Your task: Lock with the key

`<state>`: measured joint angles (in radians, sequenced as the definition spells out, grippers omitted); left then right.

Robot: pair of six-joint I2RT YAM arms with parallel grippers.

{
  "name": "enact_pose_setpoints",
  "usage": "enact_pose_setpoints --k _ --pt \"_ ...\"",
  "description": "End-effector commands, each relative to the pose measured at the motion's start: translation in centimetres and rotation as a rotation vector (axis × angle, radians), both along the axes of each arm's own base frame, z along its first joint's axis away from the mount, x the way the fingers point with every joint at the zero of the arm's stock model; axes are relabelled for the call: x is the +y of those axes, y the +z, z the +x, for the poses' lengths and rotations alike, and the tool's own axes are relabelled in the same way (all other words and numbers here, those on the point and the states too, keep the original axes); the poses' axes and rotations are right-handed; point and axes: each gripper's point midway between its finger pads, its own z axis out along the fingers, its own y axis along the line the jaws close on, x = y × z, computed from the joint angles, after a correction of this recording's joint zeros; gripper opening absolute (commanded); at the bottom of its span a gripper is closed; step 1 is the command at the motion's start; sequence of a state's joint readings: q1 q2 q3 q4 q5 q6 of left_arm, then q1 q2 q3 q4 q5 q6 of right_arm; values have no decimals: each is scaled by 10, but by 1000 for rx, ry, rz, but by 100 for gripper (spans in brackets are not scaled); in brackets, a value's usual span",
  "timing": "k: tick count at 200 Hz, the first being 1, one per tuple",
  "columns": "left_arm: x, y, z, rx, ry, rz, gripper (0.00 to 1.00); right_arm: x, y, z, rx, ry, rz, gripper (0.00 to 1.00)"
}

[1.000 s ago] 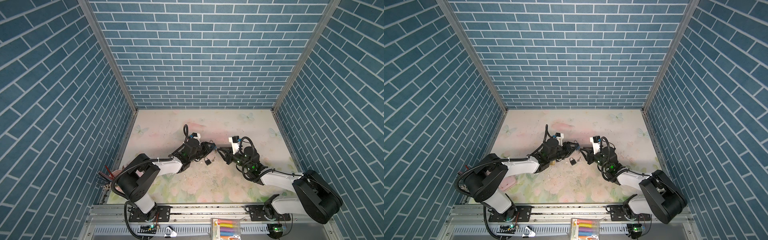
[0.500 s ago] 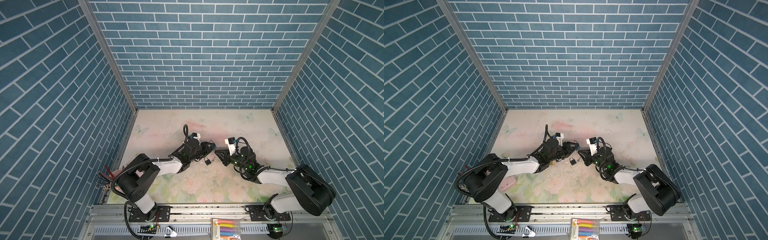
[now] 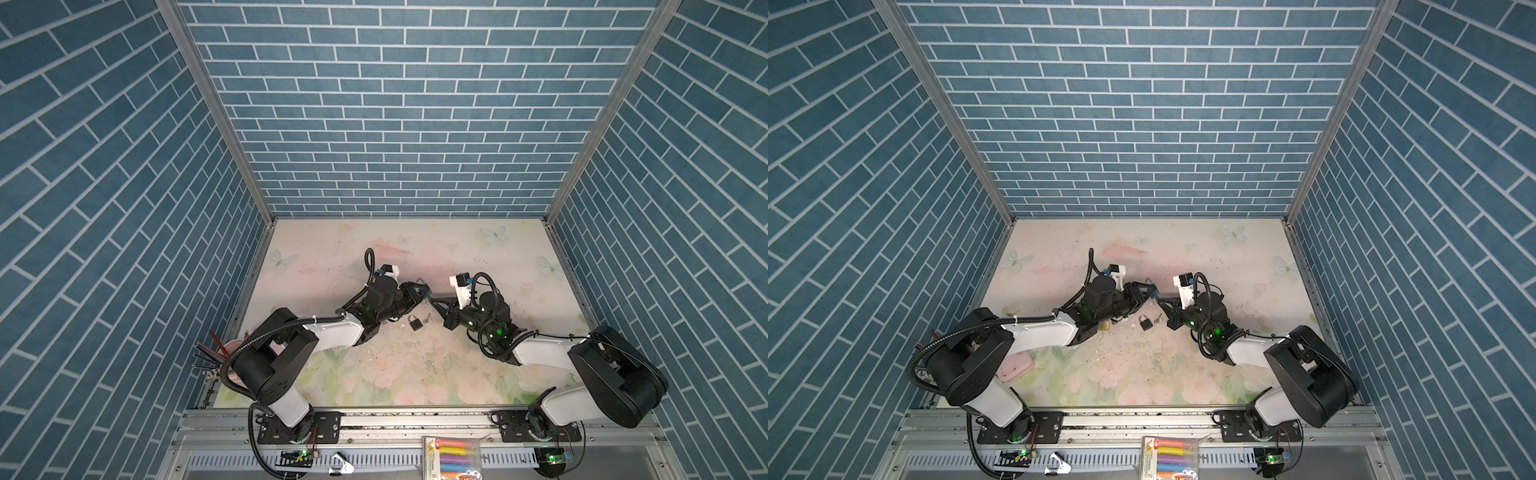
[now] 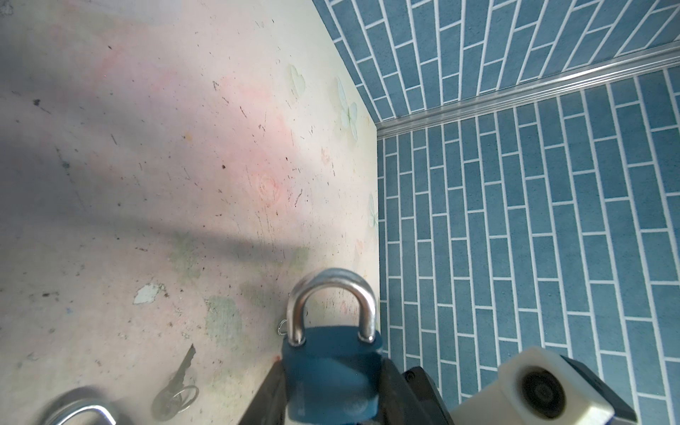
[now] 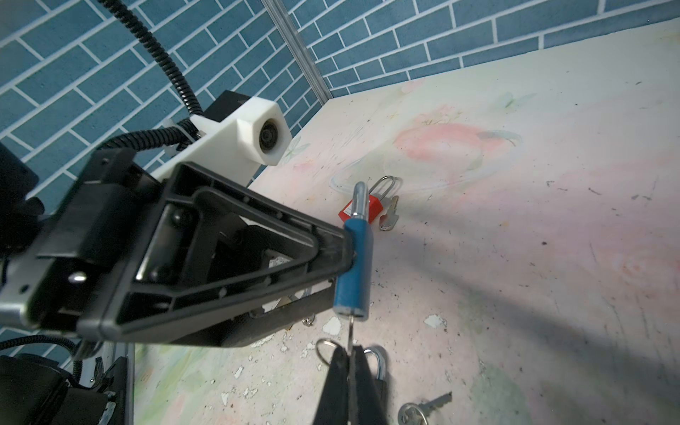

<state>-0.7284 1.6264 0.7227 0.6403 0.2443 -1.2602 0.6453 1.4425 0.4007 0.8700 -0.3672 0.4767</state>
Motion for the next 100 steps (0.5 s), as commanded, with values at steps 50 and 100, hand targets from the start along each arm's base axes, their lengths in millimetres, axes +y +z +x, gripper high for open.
enact_pose_setpoints --k 50,100 --pt "31 34 41 -93 126 -15 0 5 3 -27 5 65 -19 0" --pt "83 63 85 -172 336 6 0 -20 -7 -52 43 -6 -23 0"
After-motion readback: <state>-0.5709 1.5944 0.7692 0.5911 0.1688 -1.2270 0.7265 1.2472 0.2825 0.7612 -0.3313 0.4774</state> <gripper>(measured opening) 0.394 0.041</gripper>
